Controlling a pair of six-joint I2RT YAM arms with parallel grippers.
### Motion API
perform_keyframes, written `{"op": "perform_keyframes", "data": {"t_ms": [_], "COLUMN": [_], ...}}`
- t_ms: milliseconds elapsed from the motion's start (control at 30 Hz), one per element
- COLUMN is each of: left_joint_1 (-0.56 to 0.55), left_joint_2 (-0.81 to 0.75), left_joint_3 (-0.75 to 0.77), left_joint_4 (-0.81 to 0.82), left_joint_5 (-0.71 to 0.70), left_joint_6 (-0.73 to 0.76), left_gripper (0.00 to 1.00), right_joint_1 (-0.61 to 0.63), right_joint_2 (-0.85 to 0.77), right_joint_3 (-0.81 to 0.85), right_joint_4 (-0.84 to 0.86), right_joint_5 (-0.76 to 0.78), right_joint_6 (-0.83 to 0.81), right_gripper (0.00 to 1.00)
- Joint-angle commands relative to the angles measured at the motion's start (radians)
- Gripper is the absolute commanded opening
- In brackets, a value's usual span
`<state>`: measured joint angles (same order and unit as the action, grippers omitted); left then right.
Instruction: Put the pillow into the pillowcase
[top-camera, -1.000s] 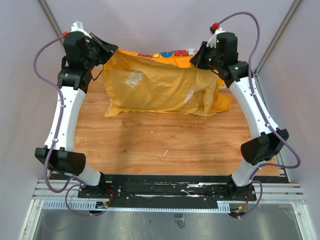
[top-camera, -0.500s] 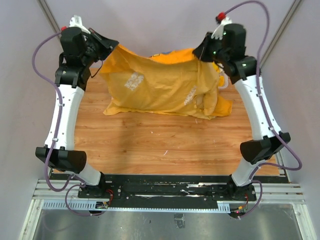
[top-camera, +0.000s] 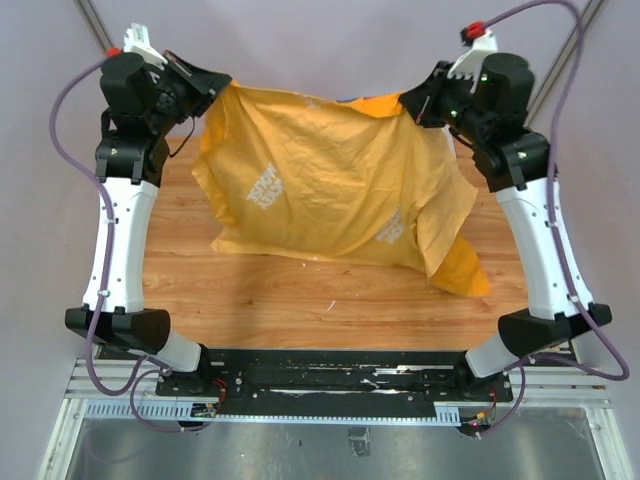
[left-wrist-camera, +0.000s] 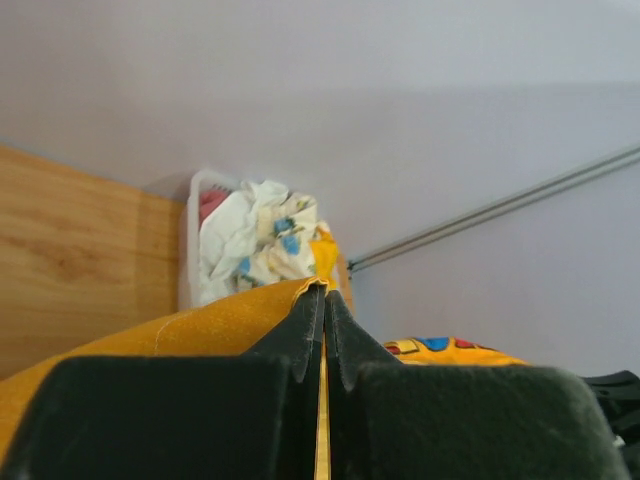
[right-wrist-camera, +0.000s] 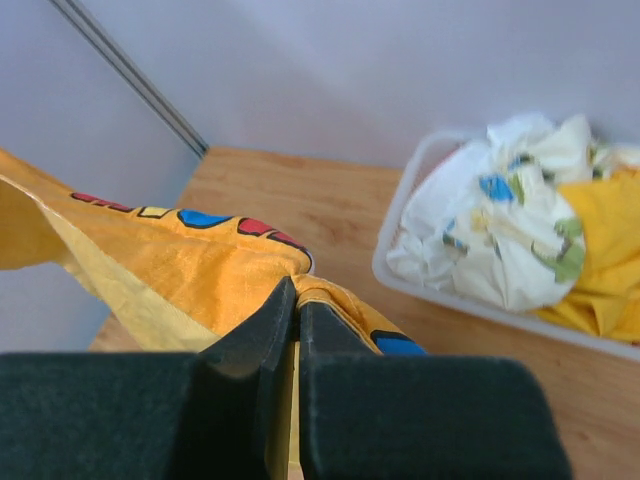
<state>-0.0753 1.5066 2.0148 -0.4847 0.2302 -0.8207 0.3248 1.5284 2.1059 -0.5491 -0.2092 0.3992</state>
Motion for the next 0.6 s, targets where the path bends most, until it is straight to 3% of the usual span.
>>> {"op": "perform_keyframes", "data": {"t_ms": [0, 167, 333, 567], "left_joint_1": [0.010, 0.011, 0.011, 0.011], "left_joint_2": [-0.036, -0.059, -0.059, -0.036], "left_joint_3": [-0.175, -0.306, -0.355, -0.088], "left_joint_4": [0.119, 0.172, 0.213, 0.127], "left_joint_5": [0.036, 0.043, 0.068, 0.063], "left_joint_6": [-0.022, -0.029, -0.049, -0.035], "left_gripper": [0.00, 0.00, 0.00, 0.00], "right_joint_1": [-0.006, -0.005, -0.005, -0.006], "right_joint_2": [0.044, 0.063, 0.047, -0.057], "right_joint_3": [-0.206, -0.323, -0.288, -0.062], "right_joint_4": [0.089, 0.116, 0.106, 0.090], "right_joint_5": [-0.001, 0.009, -0.001, 0.012], "right_joint_6": [0.020, 0.030, 0.038, -0.024], "right_gripper": [0.01, 0.01, 0.01, 0.01]}}
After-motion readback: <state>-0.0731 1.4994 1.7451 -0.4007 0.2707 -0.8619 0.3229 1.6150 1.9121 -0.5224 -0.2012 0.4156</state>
